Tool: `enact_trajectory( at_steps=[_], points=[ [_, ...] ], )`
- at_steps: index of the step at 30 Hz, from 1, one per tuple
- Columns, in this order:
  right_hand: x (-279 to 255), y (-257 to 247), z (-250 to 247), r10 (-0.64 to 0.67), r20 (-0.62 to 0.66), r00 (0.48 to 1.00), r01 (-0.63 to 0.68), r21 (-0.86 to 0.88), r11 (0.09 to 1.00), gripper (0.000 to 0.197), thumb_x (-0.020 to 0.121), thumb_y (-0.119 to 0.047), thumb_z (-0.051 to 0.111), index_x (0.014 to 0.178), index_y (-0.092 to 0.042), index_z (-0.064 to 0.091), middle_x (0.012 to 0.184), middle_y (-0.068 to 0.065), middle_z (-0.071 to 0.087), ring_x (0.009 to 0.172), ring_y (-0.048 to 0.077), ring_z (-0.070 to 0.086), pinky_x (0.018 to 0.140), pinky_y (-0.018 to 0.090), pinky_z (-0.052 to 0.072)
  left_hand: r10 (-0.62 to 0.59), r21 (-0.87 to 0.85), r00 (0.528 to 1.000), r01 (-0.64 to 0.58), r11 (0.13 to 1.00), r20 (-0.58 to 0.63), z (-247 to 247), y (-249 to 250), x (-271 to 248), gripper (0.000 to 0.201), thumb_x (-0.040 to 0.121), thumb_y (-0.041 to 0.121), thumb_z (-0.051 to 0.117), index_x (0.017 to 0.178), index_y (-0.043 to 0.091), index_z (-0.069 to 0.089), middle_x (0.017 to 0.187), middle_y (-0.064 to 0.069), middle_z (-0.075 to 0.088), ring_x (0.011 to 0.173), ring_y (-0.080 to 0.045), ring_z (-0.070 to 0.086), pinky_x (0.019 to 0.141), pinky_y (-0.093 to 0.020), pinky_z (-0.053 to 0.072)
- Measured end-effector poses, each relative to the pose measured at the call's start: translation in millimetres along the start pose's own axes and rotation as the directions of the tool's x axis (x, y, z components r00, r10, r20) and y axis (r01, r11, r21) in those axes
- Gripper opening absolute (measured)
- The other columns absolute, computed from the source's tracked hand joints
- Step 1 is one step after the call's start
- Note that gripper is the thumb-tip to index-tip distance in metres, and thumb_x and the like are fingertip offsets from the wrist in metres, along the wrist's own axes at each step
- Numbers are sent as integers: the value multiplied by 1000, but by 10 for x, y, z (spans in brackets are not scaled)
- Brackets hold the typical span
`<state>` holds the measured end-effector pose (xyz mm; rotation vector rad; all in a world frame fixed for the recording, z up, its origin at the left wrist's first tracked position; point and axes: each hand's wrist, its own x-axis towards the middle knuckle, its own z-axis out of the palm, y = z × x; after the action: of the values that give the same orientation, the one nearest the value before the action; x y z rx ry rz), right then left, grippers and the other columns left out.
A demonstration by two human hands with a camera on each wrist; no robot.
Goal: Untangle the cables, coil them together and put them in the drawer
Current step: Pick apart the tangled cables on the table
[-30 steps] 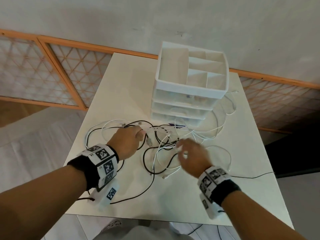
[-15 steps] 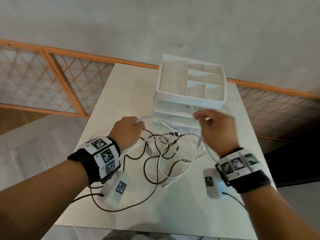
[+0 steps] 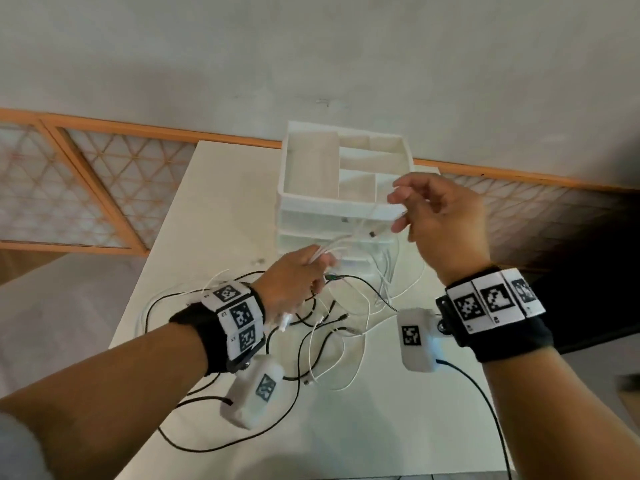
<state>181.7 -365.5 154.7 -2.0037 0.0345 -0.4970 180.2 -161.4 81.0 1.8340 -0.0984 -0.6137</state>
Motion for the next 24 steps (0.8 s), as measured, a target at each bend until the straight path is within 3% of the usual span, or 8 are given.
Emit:
enact_trajectory(
  at_steps=[4, 6, 9, 12, 15, 17, 21, 24],
  points=[
    [230, 230, -486, 54, -360, 931, -125, -178, 976, 16, 95, -20, 63, 100, -23, 77, 88, -3, 75, 65, 19, 72, 56, 22, 52, -84, 213, 981, 121, 970, -173, -226, -332, -44, 22, 102, 31, 44, 98, 19, 61, 67, 1, 47, 46, -10, 38, 42, -24, 31],
    [242, 335, -589, 91, -386, 918, -236, -347, 908, 23, 96, -22, 61, 114, -22, 74, 108, 2, 75, 74, 12, 70, 66, 13, 48, -121, 178, 962, 167, 970, -244, -343, -361, -22, 21, 101, 26, 44, 99, 14, 61, 64, 0, 44, 46, -14, 35, 43, -24, 28],
    [58, 425, -376, 92, -143, 985, -156, -552, 819, 47, 89, -17, 70, 134, -23, 61, 138, 9, 55, 97, 18, 64, 92, 25, 49, -167, 31, 949, 182, 983, -268, -398, -184, 31, 21, 100, 17, 42, 98, 11, 63, 68, -3, 47, 46, -13, 35, 38, -21, 28],
    [-296, 299, 103, -69, 192, 979, 143, -404, 903, 46, 78, -20, 80, 121, -28, 66, 109, -1, 59, 70, 9, 59, 73, 33, 55, -110, -114, 977, 90, 989, -184, -301, 105, 49, 22, 100, 11, 42, 92, 11, 62, 65, -2, 49, 40, -9, 31, 34, -19, 26],
    [-487, 168, 465, 23, 451, 892, 226, -490, 842, 7, 85, -43, 72, 85, -38, 66, 75, -13, 56, 67, 6, 51, 65, 28, 42, -23, -211, 998, 10, 977, -62, -197, 355, 32, 18, 103, 15, 45, 97, 9, 62, 58, 1, 50, 39, -9, 29, 36, -19, 25],
    [-376, 229, 425, 79, 405, 911, 174, -550, 817, 35, 91, -51, 63, 61, -34, 57, 56, -13, 51, 61, 8, 52, 63, 27, 40, 24, -189, 1000, -24, 982, -5, -209, 391, 15, 20, 103, 19, 46, 100, 8, 62, 59, 1, 47, 40, -10, 28, 36, -20, 26],
    [51, 348, -3, 162, 78, 984, -97, -527, 844, 37, 89, -60, 60, 79, -26, 73, 66, -10, 66, 79, 23, 67, 77, 35, 55, 32, 154, 999, -38, 987, 42, -342, 165, -39, 34, 98, 37, 55, 77, 10, 53, 57, 4, 34, 41, -9, 27, 41, -21, 27],
    [269, 411, -220, 208, -37, 977, -206, -390, 897, 44, 92, -60, 56, 86, -20, 73, 78, 0, 75, 67, 21, 67, 67, 33, 53, -4, 348, 1000, 4, 938, -2, -384, 3, -39, 44, 96, 48, 52, 70, 13, 48, 56, 4, 39, 39, -7, 30, 46, -23, 26]
  ],
)
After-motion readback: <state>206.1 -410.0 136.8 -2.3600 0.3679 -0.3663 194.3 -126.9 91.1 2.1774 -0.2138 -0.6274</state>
